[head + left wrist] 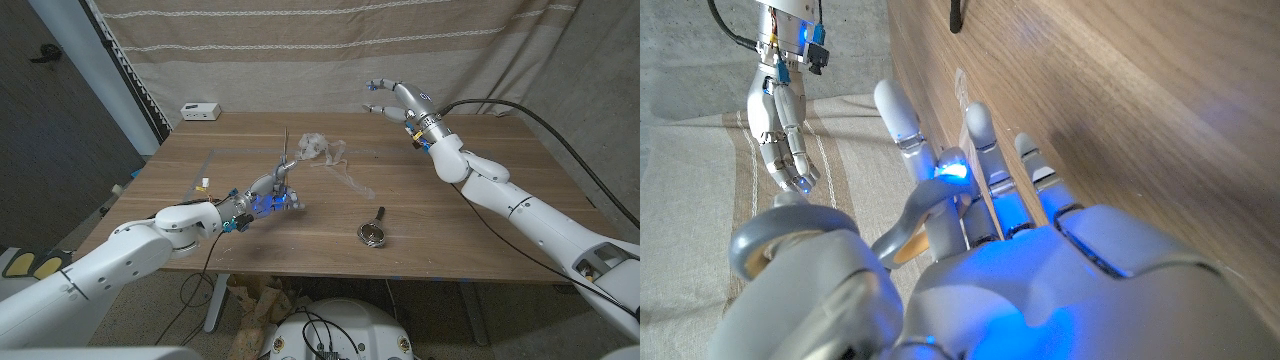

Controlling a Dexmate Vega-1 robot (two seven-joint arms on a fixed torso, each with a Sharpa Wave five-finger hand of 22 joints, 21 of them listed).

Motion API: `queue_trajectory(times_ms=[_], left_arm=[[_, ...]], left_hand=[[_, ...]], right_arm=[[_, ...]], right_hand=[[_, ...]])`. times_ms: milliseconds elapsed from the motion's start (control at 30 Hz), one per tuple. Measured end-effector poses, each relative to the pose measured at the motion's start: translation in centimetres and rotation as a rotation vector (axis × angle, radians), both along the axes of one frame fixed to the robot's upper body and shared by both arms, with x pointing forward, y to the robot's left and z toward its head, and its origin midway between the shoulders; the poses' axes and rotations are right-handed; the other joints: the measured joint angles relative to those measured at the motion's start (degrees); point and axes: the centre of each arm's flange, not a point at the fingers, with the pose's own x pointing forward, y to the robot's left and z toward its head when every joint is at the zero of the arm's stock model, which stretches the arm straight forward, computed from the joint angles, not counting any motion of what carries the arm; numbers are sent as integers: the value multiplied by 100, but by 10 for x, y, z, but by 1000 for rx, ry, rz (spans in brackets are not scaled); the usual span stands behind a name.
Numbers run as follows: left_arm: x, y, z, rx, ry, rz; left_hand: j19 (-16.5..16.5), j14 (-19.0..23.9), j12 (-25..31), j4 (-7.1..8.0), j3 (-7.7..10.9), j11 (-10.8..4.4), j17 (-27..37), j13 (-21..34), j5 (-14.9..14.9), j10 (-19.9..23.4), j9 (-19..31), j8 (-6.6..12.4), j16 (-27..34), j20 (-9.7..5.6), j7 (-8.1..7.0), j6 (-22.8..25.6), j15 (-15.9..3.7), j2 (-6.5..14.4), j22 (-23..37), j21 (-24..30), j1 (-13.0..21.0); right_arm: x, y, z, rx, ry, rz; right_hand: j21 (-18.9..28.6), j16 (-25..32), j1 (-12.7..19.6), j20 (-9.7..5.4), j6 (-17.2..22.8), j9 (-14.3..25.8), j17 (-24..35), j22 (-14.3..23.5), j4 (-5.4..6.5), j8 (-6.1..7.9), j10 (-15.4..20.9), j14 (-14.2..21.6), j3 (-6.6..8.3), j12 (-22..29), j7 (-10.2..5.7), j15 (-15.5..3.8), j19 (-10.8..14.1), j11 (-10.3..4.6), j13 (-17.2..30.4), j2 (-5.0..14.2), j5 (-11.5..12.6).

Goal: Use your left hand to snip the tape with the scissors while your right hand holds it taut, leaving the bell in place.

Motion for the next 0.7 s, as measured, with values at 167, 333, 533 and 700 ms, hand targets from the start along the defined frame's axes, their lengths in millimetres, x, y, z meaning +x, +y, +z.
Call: queue_trajectory(times_ms=[167,333,533,700], left_arm=[[0,1,2,23,10,-8],[0,1,3,45,25,-23],[-2,0,7,71,32,-38],[-3,-1,8,91,49,-56]], left_hand=[[-32,-31,1,0,-1,65,-13,0,60,-65,0,-65,0,32,59,-59,31,24,-17,-46,-212],[0,-92,1,0,-1,111,-36,0,66,-111,-27,-111,-45,61,89,-89,30,34,-47,-73,-353],[41,-154,2,-1,-2,213,-85,0,66,-214,17,-171,-45,102,181,-181,30,30,-98,-100,-614],[41,-238,2,1,-15,262,-127,0,66,-322,0,-215,-89,102,232,-232,54,62,-137,-140,-753]], right_arm=[[0,-1,0,0,0,-1],[0,-1,0,-1,1,-3],[0,-2,0,-3,2,-2],[0,-2,-1,-8,2,-3]], right_hand=[[0,0,-33,0,0,0,0,0,0,-12,0,0,0,0,0,0,0,0,-2,29,0],[-21,0,-55,0,0,0,1,1,0,-44,0,1,0,0,0,0,0,0,-28,7,0],[-43,0,-55,0,0,0,1,1,0,-44,0,1,0,-35,0,0,0,0,-28,7,0],[-42,0,-55,63,0,0,-19,1,-15,-44,0,1,-15,-35,0,0,-2,0,-28,7,-1]])
